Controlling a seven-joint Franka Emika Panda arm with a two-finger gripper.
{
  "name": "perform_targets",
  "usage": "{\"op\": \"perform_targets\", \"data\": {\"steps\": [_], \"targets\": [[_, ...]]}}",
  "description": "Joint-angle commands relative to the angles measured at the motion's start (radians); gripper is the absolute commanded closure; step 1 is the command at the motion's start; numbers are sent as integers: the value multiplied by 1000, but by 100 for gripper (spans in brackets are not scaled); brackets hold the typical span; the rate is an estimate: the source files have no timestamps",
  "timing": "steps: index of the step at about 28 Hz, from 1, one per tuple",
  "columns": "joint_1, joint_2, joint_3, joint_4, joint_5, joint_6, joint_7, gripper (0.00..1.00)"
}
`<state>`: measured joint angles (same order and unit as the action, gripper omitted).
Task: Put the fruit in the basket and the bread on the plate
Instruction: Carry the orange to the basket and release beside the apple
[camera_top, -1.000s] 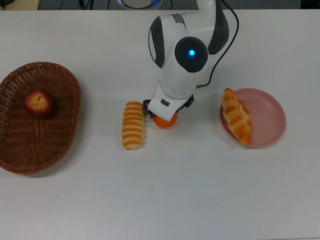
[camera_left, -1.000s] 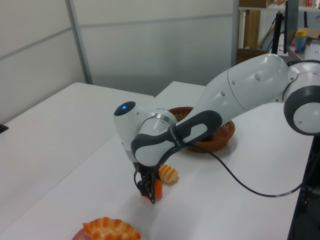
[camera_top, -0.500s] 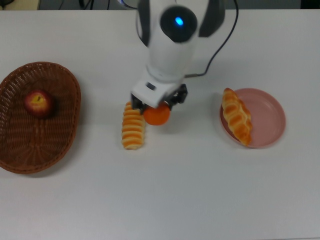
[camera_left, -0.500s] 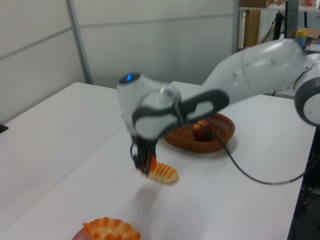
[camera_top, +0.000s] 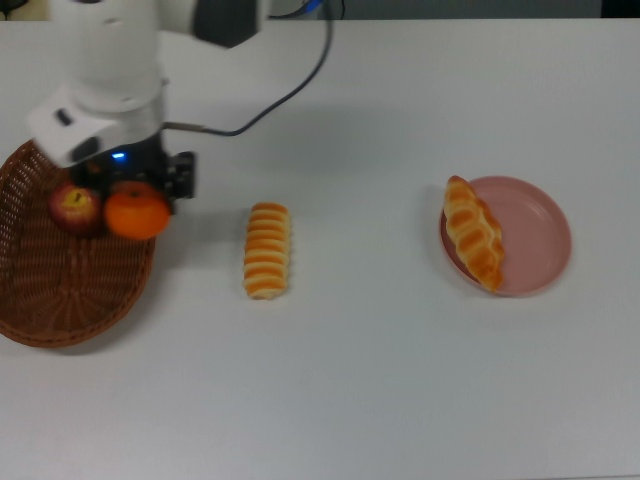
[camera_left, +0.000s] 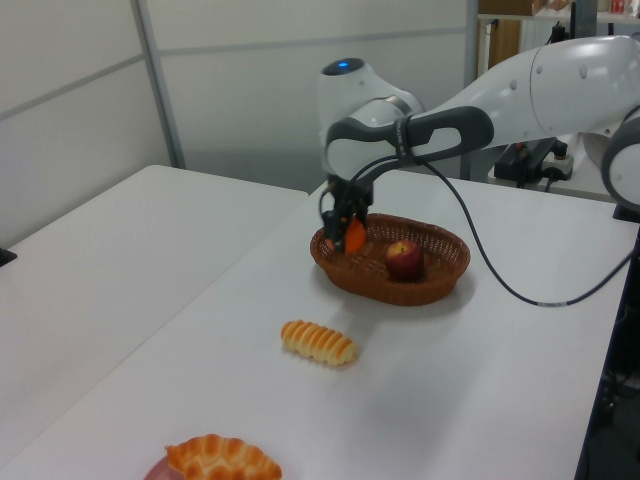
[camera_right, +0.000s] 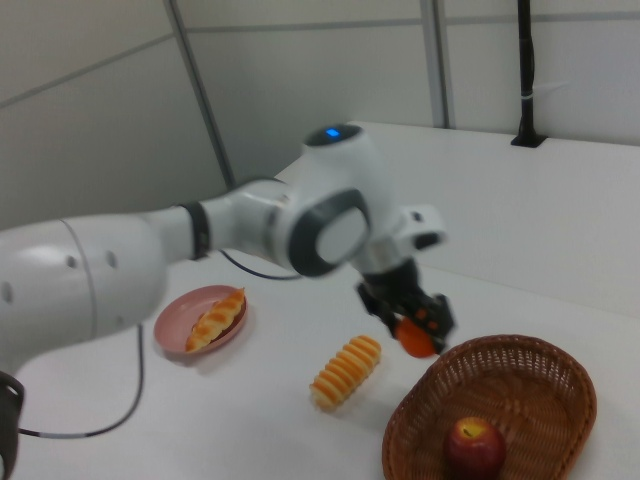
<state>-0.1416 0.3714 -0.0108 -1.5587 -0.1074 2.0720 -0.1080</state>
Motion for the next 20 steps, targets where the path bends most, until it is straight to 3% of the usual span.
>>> {"op": "perform_targets", "data": {"steps": [1, 9, 11, 14, 15, 16, 20], "targets": [[-87, 58, 5, 2, 0, 105, -39, 66], [-121, 84, 3, -3, -29, 149, -68, 63], [-130, 84, 5, -7, -35, 146, -84, 44], [-130, 86, 5, -9, -35, 145, -107, 33], [-127, 86, 3, -9, -35, 142, -111, 9], [-127, 84, 3, -9, -35, 137, -110, 0], [-121, 70, 6, -9, -34, 109, -117, 0]]}}
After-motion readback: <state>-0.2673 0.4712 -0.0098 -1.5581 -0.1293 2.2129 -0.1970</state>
